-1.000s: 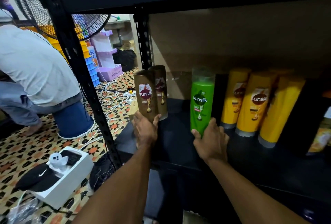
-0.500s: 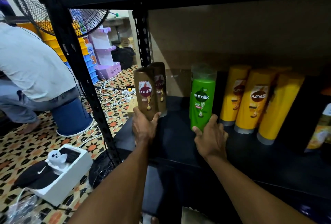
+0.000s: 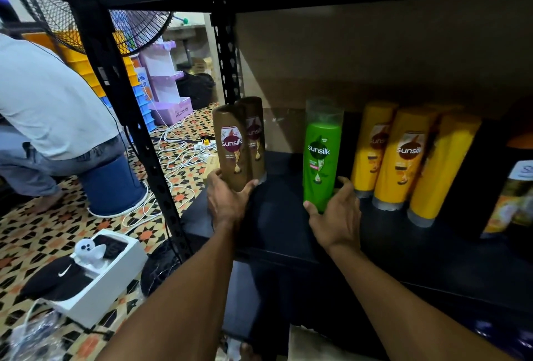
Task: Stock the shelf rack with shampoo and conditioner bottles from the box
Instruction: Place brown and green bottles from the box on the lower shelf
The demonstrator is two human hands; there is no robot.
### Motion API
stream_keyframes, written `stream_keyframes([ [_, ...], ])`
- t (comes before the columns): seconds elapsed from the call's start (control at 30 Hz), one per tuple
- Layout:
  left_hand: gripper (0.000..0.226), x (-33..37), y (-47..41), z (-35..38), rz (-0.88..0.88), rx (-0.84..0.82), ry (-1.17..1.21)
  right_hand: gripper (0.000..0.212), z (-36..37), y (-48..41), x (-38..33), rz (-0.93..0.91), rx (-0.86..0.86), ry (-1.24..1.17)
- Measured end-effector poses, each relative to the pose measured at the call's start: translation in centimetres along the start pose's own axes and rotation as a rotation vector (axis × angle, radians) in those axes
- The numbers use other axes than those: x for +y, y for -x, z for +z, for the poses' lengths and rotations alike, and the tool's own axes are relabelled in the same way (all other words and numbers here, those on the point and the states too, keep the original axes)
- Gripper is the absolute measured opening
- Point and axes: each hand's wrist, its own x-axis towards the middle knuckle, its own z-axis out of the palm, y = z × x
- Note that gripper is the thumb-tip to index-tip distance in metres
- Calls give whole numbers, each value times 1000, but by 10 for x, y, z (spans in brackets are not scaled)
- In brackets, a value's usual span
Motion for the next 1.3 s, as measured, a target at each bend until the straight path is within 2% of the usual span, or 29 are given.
stream_keyframes([
  [0.1, 99, -1, 13, -12, 18, 30, 34, 94, -6, 9, 4, 11, -53, -55],
  [0.17, 99, 4, 35, -26, 73, 35, 31, 94, -20, 22, 6, 4, -87, -112],
  [0.33, 67, 4, 145, -58, 399, -11, 54, 61, -85, 97, 26, -243, -43, -325],
  [0.43, 54, -4, 219, -64, 477, -136, 46, 50, -119, 158, 63, -274, 38, -336],
  [0.5, 54, -18, 265, -60, 430, -245, 30, 52, -131, 198, 100, -159, 18, -298],
  [0.63, 58, -58, 338, -46, 168, -456, -21, 59, -147, 263, 177, 128, -142, -150],
  [0.8, 60, -100, 391, -25, -17, -616, -189, 66, -160, 309, 249, 392, -290, -11],
  [1.03, 63, -151, 418, 17, -260, -753, -346, 59, -140, 327, 313, 679, -481, 111],
  [1.23, 64, -202, 428, 46, -334, -791, -489, 58, -96, 337, 358, 814, -532, 112],
  [1.3, 66, -211, 427, 51, -425, -839, -525, 56, -80, 340, 375, 859, -572, 102],
])
